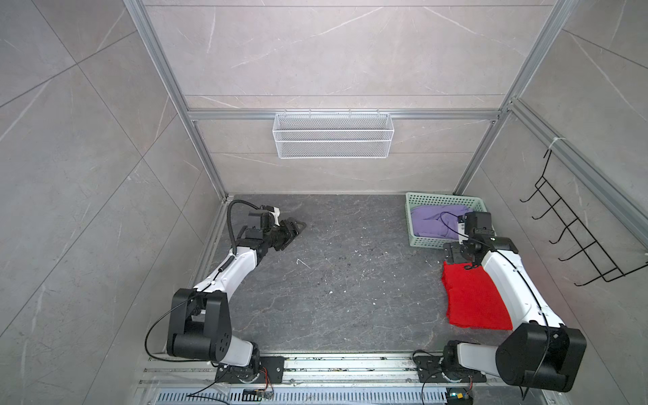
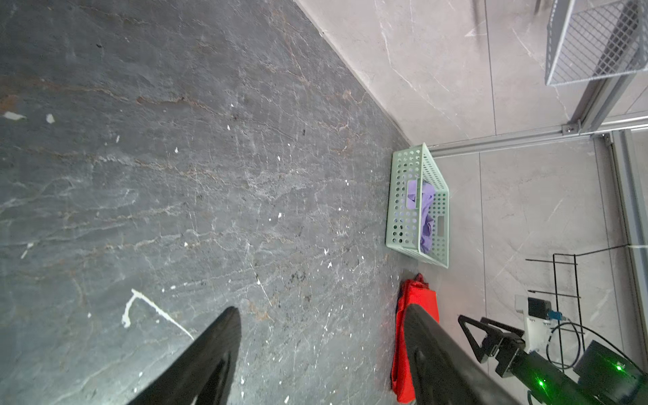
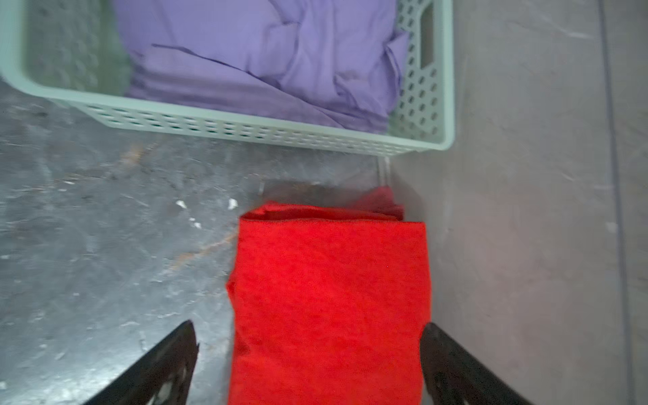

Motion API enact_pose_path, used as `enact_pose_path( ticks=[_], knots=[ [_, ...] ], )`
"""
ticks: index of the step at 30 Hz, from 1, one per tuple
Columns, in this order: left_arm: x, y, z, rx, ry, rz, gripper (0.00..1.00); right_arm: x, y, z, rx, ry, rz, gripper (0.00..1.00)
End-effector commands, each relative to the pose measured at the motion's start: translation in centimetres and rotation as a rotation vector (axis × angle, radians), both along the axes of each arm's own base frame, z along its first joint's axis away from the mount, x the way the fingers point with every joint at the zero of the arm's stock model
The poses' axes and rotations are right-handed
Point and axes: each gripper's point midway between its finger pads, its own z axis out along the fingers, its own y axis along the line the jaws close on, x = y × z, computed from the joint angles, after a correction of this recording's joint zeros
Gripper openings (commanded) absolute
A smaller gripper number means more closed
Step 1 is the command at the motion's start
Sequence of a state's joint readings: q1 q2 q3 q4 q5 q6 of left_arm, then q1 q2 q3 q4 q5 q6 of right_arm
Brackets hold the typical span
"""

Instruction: Fold and stack the t-shirts

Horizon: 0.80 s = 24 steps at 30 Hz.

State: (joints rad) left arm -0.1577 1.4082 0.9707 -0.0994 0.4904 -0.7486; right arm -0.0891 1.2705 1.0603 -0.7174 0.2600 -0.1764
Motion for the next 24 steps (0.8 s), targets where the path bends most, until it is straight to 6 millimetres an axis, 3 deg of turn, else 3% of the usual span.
enact_pose_path(
  ticks=[1, 5, 8, 10, 13, 21, 24],
  knots=[
    [-2.2, 2.4, 1.1, 0.158, -0.050, 0.034, 0.82, 1.8, 3.8, 1.8, 0.155, -0.196, 0.042, 0.99],
    [-3.8, 5.9, 2.5, 0.346, -0.136, 0.135, 0.86, 2.2, 7.5, 2.7, 0.338, -0.359, 0.114, 0.99],
    [-4.5, 10.0, 3.3, 0.522, -0.215, 0.284, 1.00, 2.5, 9.3, 3.0, 0.450, -0.477, 0.151, 0.99],
    [-4.8, 12.6, 3.9, 0.631, -0.270, 0.394, 1.00, 2.6, 9.7, 2.7, 0.485, -0.525, 0.146, 0.99],
    [-5.3, 15.0, 3.8, 0.751, -0.393, 0.495, 1.00, 3.0, 9.4, 1.4, 0.478, -0.548, 0.115, 0.99],
    [-5.5, 17.8, -0.4, 0.998, -0.533, 0.577, 1.00, 4.7, 8.1, -1.0, 0.395, -0.632, 0.073, 0.99],
    [-4.8, 17.4, -2.5, 1.012, -0.535, 0.547, 1.00, 4.9, 7.8, -1.9, 0.362, -0.665, 0.076, 0.99]
  ],
)
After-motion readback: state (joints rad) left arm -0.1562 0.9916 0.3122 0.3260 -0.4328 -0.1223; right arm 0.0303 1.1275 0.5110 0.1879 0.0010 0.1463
